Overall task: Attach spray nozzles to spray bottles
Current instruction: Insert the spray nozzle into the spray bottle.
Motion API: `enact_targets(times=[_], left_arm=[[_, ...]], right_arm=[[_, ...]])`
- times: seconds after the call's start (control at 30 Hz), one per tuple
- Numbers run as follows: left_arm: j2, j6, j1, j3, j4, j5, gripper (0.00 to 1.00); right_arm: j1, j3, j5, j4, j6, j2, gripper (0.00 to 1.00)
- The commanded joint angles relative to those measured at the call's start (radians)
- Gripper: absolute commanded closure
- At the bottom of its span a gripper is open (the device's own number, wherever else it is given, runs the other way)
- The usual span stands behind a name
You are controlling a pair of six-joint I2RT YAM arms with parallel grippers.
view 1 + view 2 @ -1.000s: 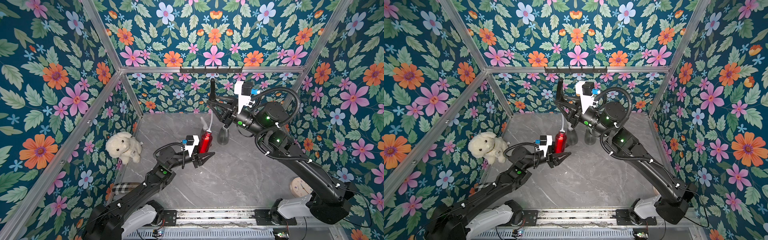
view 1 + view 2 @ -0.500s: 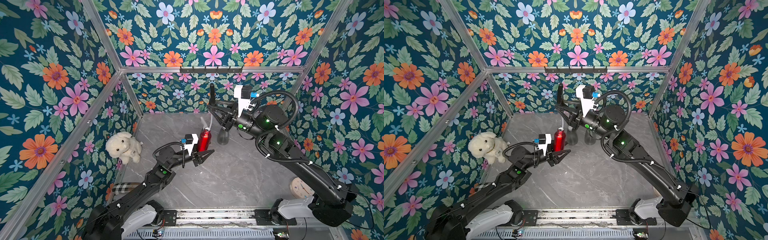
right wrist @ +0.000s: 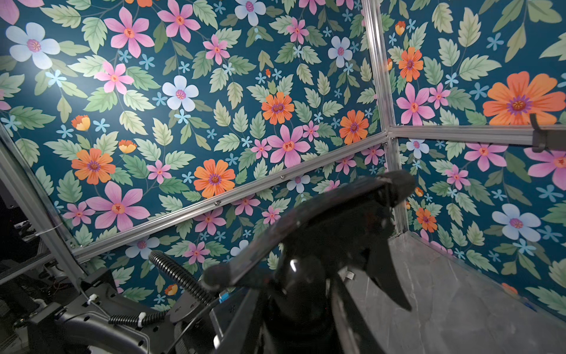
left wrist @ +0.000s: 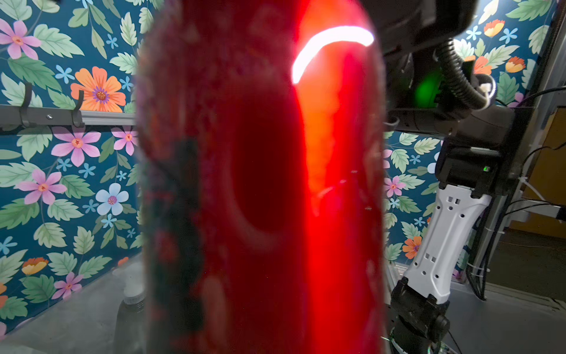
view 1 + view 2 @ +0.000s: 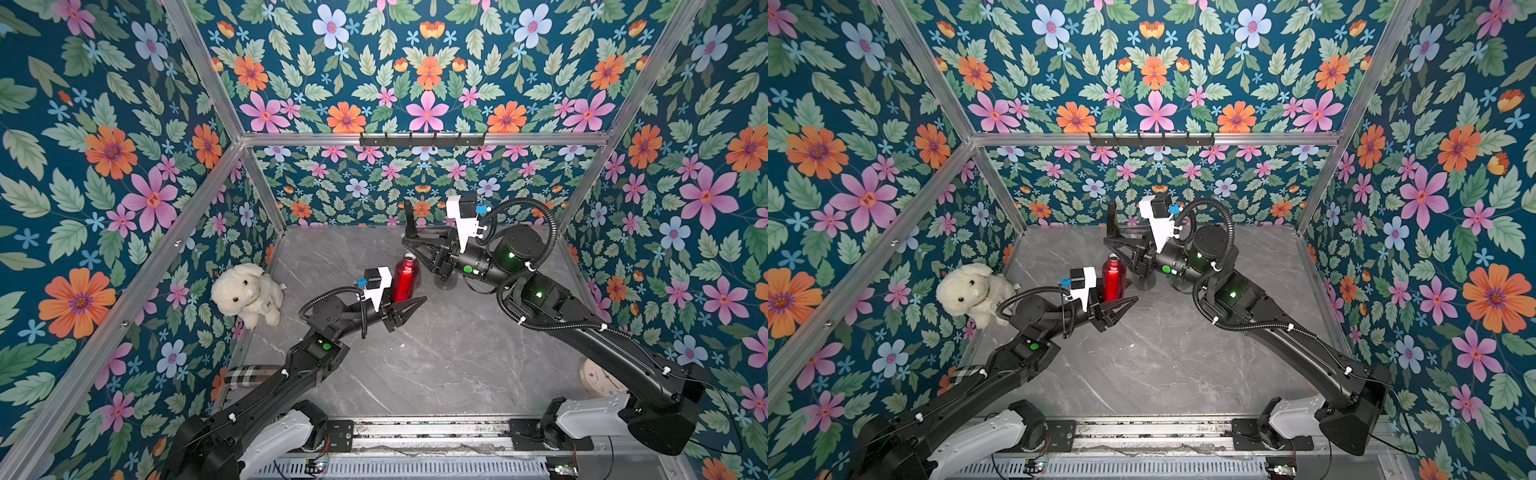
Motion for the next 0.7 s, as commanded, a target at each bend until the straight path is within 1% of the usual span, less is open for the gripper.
enact_targets(times=[0.0,0.27,0.4,0.53,0.67], left_arm=[[-0.005,0.022,0.001,0.012,0.026,-0.028,1.0],[-0.005,0.037,0.001,0.024,0.013,-0.049,1.0],[-0.012,0.039,0.001,0.024,0.016,-0.049,1.0],[-0.016,0.04,0.001,0.024,0.022,-0.019,1.0],[-0.021,0.059,0.001,0.026,-0.001,-0.002,1.0]], right_arm=[[0.012,-0.028,-0.018,0.069,0.012,-0.023,0.69],[0.032,-0.104,0.002,0.103,0.003,-0.054,0.68],[0.061,-0.116,0.045,0.084,-0.053,-0.057,0.65],[0.065,-0.115,0.07,0.081,-0.067,-0.051,0.65],[0.065,-0.089,0.091,0.036,-0.079,-0.048,0.65]])
